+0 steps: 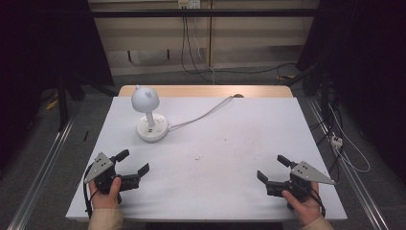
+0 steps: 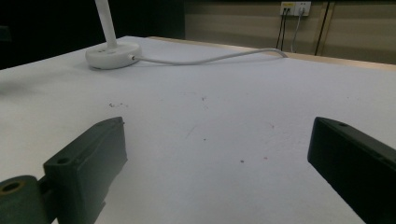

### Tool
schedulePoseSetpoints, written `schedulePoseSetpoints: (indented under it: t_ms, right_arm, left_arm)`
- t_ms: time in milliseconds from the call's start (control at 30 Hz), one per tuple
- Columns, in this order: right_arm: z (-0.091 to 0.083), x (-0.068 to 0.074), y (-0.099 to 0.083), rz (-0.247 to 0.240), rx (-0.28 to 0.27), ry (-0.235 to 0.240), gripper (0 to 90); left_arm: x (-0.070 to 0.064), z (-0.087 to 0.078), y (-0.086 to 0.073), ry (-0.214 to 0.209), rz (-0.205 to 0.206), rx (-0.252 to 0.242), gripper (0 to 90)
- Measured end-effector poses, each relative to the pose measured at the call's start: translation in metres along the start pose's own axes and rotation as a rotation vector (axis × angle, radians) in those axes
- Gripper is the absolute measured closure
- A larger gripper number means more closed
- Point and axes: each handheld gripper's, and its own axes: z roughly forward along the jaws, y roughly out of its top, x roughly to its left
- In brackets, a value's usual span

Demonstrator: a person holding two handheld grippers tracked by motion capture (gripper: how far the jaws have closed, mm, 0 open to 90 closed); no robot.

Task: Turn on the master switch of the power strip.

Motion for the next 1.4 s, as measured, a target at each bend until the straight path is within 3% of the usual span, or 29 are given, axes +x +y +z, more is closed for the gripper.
schedulePoseSetpoints:
  t_ms: [533,733,867,1067,1400]
  right_arm:
    - [-0.004,-0.002,0.0,-0.001,-0.003,-0.007,4.6]
    - [-0.005,-0.002,0.0,0.002,-0.006,-0.009,4.9]
    - [-0.005,-0.003,0.0,0.002,-0.005,-0.009,5.0]
    - [-0.006,-0.003,0.0,-0.002,-0.008,-0.007,5.2]
    - [-0.006,-0.003,0.001,0.001,-0.012,-0.003,5.3]
  left_arm:
    - [-0.001,0.018,0.007,-0.02,-0.008,-0.02,3.3]
    - [-0.002,0.03,0.011,-0.014,0.029,0.017,3.7]
    - [-0.002,0.035,0.013,-0.013,0.023,0.013,3.7]
    - [-0.003,0.044,0.014,0.009,0.05,0.041,5.5]
    - [-0.001,0.055,0.013,0.018,0.032,0.058,5.9]
